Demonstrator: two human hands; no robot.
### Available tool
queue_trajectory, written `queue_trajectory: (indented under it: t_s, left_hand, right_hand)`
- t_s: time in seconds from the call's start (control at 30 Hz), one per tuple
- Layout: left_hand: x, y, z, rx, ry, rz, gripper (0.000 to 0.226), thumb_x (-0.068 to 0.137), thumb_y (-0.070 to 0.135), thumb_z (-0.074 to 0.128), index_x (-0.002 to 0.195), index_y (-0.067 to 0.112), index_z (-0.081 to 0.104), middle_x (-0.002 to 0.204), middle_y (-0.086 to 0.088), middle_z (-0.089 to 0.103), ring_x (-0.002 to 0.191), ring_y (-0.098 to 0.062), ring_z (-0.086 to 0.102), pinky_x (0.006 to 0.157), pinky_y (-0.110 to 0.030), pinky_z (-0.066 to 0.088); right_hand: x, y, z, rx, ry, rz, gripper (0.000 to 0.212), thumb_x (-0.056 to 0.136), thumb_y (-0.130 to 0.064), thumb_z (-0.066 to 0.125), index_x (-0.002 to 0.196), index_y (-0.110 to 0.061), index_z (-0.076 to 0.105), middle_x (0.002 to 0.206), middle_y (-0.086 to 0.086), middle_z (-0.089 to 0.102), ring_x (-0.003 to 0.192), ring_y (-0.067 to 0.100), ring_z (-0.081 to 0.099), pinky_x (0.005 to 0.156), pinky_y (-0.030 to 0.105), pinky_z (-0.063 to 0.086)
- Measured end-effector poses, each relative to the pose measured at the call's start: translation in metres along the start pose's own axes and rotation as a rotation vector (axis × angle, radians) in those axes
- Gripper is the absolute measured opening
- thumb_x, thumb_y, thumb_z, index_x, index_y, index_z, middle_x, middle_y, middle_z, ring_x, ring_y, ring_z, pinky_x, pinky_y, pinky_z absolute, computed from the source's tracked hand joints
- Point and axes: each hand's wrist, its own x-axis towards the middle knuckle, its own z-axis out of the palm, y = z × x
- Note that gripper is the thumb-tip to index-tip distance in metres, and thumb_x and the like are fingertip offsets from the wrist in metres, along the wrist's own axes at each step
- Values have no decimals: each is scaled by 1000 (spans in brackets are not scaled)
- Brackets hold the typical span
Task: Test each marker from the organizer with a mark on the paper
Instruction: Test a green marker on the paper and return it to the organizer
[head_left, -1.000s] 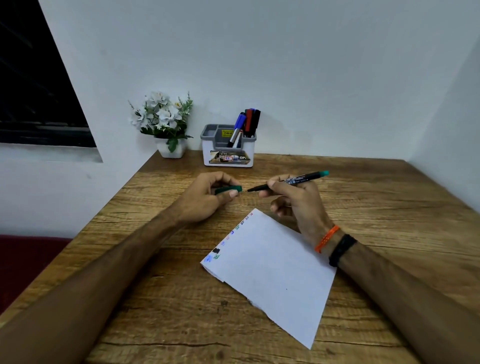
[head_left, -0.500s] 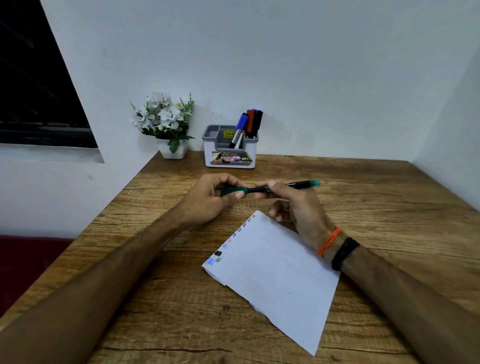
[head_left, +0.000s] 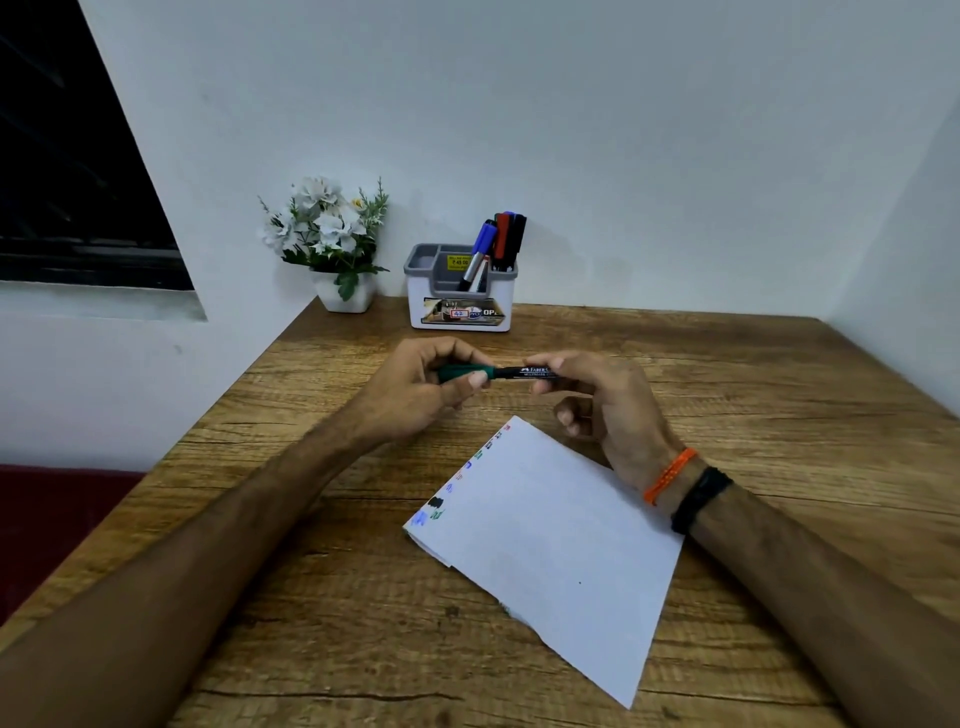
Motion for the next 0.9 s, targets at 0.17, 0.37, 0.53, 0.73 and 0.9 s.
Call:
queue_trajectory:
  t_s: [0.17, 0.37, 0.53, 0.73, 0.9]
  left_hand:
    - [0, -1, -1, 33, 14, -10, 12, 89, 6, 62, 99, 11, 67, 89, -8, 66, 68, -4, 58, 67, -22, 53]
    - [0, 0, 0, 51, 29, -16, 11, 91, 7, 59, 96, 15, 65, 93, -13, 66, 70, -7, 56, 66, -22, 51]
    - [-2, -4, 3, 85, 16, -20, 11, 95, 7, 55, 97, 17, 61, 86, -9, 62, 75, -17, 53, 70, -37, 46]
    - [-3, -4, 7, 103, 43, -4, 16, 96, 8, 54, 93, 23, 58, 78, -1, 59, 73, -15, 53, 71, -39, 45]
    - [-5, -2, 10, 94, 49, -11, 17, 95, 7, 55, 91, 23, 58, 79, -3, 60, 73, -16, 51, 70, -37, 43]
  right_hand:
    - [1, 2, -2, -46, 14, -1, 9, 90, -17, 68, 92, -11, 74, 83, 10, 77, 42, 8, 54, 41, 17, 39]
    - [3, 3, -4, -148, 24, -92, 12, 89, -13, 69, 96, -4, 74, 67, 0, 68, 39, 6, 44, 37, 16, 35]
    - [3, 4, -3, -174, -60, -110, 8, 95, -8, 61, 89, -6, 67, 67, 1, 59, 39, 3, 41, 37, 18, 34]
    - [5, 6, -3, -157, -63, -144, 13, 95, -4, 59, 82, -8, 62, 63, 2, 55, 37, 0, 39, 37, 17, 31]
    - [5, 8, -1, -215, -65, -194, 18, 95, -5, 60, 79, -12, 62, 63, 1, 55, 38, 0, 39, 38, 17, 31]
